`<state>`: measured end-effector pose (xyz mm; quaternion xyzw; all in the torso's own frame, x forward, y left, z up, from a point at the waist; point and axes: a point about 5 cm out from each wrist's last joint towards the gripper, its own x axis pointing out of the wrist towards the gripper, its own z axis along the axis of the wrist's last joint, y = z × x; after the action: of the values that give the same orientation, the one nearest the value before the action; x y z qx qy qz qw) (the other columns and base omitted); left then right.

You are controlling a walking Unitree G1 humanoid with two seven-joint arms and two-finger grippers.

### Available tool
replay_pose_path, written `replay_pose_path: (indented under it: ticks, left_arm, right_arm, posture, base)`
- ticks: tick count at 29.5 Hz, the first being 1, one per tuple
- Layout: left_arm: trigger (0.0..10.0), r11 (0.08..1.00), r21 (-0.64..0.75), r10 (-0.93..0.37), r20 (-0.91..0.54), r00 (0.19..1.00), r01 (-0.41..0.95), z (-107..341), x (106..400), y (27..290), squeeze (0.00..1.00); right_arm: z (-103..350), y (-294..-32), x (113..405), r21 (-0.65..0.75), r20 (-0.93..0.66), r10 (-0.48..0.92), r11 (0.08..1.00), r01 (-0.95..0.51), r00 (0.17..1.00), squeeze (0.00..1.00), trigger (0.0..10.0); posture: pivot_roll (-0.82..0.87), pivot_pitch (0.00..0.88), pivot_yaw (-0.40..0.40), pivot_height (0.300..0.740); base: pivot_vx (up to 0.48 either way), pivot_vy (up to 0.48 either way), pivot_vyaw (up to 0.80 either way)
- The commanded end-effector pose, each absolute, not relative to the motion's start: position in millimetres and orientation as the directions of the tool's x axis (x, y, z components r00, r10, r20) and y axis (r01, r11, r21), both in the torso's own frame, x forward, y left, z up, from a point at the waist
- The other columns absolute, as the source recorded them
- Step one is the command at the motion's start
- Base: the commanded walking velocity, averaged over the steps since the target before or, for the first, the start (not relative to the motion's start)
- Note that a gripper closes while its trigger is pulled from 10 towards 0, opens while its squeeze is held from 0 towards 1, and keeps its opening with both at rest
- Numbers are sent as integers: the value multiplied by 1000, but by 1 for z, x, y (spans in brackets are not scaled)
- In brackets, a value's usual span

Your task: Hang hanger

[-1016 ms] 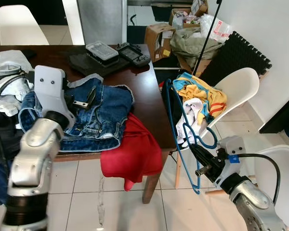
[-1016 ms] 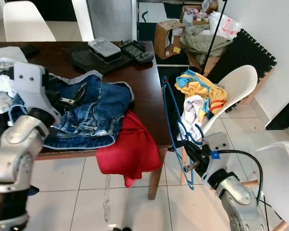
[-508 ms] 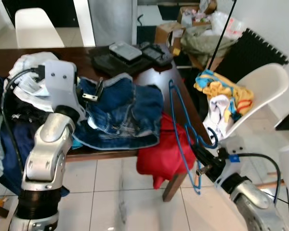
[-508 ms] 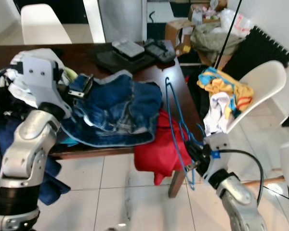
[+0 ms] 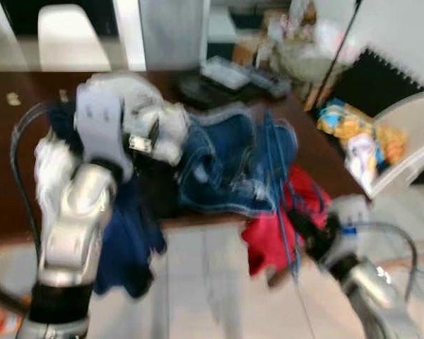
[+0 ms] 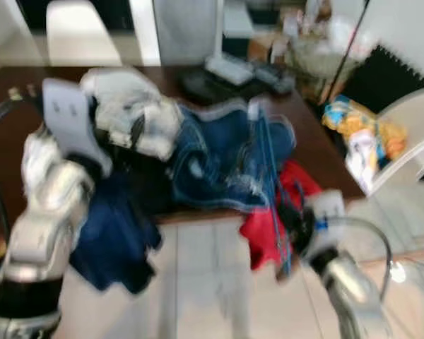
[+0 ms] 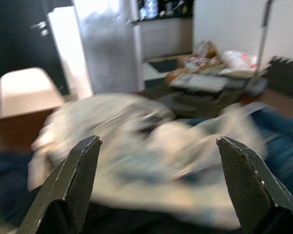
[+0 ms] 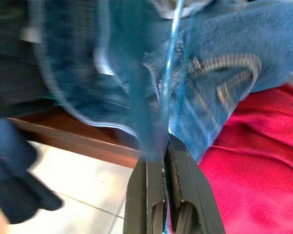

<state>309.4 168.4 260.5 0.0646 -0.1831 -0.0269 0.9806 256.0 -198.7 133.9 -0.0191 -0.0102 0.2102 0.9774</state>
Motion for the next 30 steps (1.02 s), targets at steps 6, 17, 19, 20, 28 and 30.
replay_pose_path:
  ticks: [6, 17, 19, 20, 28, 30]
  left_arm:
    - [10000, 993, 115, -56, 378, 924, 13, 264, 306, 168, 0]
    - [10000, 992, 127, -78, 465, 882, 21, 286, 305, 170, 0]
    - [10000, 992, 124, -62, 466, 883, 4, 288, 307, 176, 0]
    - [10000, 993, 118, -54, 464, 884, -1, 288, 308, 178, 0]
    - [10000, 994, 112, -49, 450, 891, -2, 283, 309, 183, 0]
    - [10000, 995, 100, -65, 457, 887, 22, 285, 308, 180, 0]
  right_arm:
    - [131, -199, 254, -38, 2, 418, 908, -418, 908, 0, 10000]
    - [137, -202, 254, -31, 46, 388, 922, -387, 921, 0, 10000]
    - [138, -201, 255, -33, 53, 392, 920, -390, 919, 0, 10000]
    - [139, -200, 255, -35, 56, 394, 919, -392, 917, 0, 10000]
    - [143, -198, 257, -35, 77, 402, 916, -400, 913, 0, 10000]
    - [144, -198, 258, -28, 89, 395, 919, -394, 914, 0, 10000]
  posture:
    - [72, 163, -33, 740]
    - [76, 165, -29, 740]
    - [78, 165, -26, 740]
    - [80, 165, -27, 740]
    - [83, 165, -28, 740]
    - [83, 165, -28, 740]
  base:
    - [0, -459, 0]
    - [0, 0, 0]
    - [0, 0, 0]
    - [0, 0, 0]
    - [184, 0, 0]
    - [345, 0, 0]
